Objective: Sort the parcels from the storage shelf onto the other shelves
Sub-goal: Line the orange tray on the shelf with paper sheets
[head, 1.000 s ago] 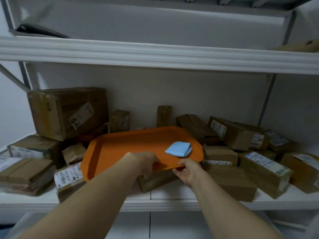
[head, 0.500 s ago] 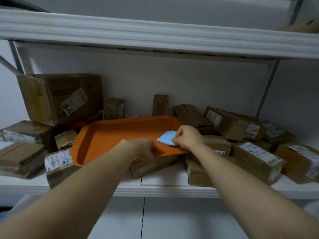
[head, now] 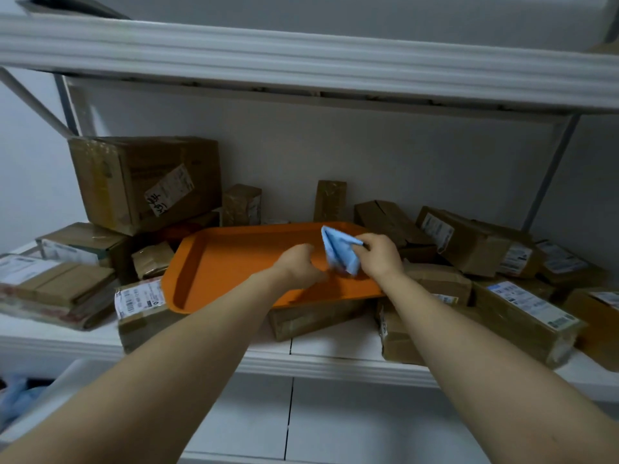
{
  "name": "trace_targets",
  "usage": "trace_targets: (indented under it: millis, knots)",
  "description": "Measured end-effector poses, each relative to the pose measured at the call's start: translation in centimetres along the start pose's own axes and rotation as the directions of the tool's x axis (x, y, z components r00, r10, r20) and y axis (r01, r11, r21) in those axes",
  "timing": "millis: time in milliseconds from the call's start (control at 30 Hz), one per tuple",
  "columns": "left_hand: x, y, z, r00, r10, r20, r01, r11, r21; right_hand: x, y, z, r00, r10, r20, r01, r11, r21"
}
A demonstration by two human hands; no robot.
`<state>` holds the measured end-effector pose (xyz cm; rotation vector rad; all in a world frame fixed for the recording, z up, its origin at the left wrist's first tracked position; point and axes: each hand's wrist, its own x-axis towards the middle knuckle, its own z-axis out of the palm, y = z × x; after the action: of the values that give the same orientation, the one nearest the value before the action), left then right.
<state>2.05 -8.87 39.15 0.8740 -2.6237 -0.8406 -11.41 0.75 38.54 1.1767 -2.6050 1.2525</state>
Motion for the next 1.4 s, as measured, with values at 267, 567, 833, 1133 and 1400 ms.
trace_targets:
  millis: [267,567,833,1133,1400]
  knots:
    - [-0.1,0.3,0.1,0.965,-0.06,-0.255,-0.005,0.969,-0.247,-2.0,-2.4,-1.3,0.944,0.252,0.213,-0.329,0.731,0.598]
    - [-1.6,-0.8,-1.9,0.933,-0.32,-0.161,0.073,0.611,-0.788,-2.6,-1.3,-0.8,0.959,0.278,0.049,-0.262,0.815,0.518]
    - [-2.6,-2.2,-3.1,0.879,-0.476,-0.032,0.172,0.379,-0.909,-4.7,-3.1,-0.7,0.963,0.035,0.267,-0.164,0.863,0.479]
    - [-3.0,-3.8,-3.4,0.893,-0.436,0.107,0.22,0.217,-0.951,-5.0,-3.9,0.6,0.983,0.023,0.182,-0.106,0.883,0.456]
    - [-3.7,-3.6,-3.0,0.937,-0.316,0.149,0.233,0.247,-0.941,-4.6,-4.9,0.8,0.977,0.178,0.117,-0.213,0.834,0.509]
